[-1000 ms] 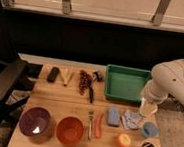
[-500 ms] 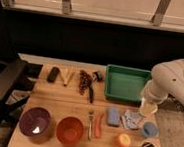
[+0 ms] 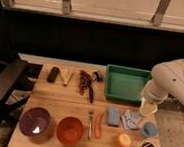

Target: Place towel in plastic cup

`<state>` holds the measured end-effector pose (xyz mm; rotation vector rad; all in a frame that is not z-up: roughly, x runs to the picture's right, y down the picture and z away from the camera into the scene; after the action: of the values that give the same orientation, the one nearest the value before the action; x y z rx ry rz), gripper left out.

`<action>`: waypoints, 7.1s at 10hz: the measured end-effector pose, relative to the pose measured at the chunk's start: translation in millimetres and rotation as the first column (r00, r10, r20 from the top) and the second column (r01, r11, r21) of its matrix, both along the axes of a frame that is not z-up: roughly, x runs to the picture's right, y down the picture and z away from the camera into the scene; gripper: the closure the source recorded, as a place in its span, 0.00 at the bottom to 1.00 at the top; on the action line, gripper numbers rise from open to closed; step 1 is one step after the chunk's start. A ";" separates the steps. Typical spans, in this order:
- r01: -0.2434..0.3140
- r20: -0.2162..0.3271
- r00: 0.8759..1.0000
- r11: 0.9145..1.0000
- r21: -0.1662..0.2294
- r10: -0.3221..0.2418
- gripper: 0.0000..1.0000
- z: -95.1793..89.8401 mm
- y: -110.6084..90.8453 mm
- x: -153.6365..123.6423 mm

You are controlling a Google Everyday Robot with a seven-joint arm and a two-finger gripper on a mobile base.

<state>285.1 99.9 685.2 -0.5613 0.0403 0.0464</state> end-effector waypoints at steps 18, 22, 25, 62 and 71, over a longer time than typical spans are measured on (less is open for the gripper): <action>-0.081 0.165 0.982 0.996 -0.046 0.087 0.35 39.4 15.1 -26.2; -0.034 0.160 0.986 0.995 -0.096 0.050 0.35 61.4 53.7 -38.6; -0.056 0.141 0.987 0.991 -0.123 0.074 0.35 81.2 73.0 -33.5; -0.233 0.062 0.967 0.960 -0.156 0.245 0.73 9.2 107.2 50.7; -0.282 0.068 0.953 0.949 -0.141 0.294 0.37 23.1 111.5 58.1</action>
<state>343.1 211.4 708.2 -0.6954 -0.1261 0.3065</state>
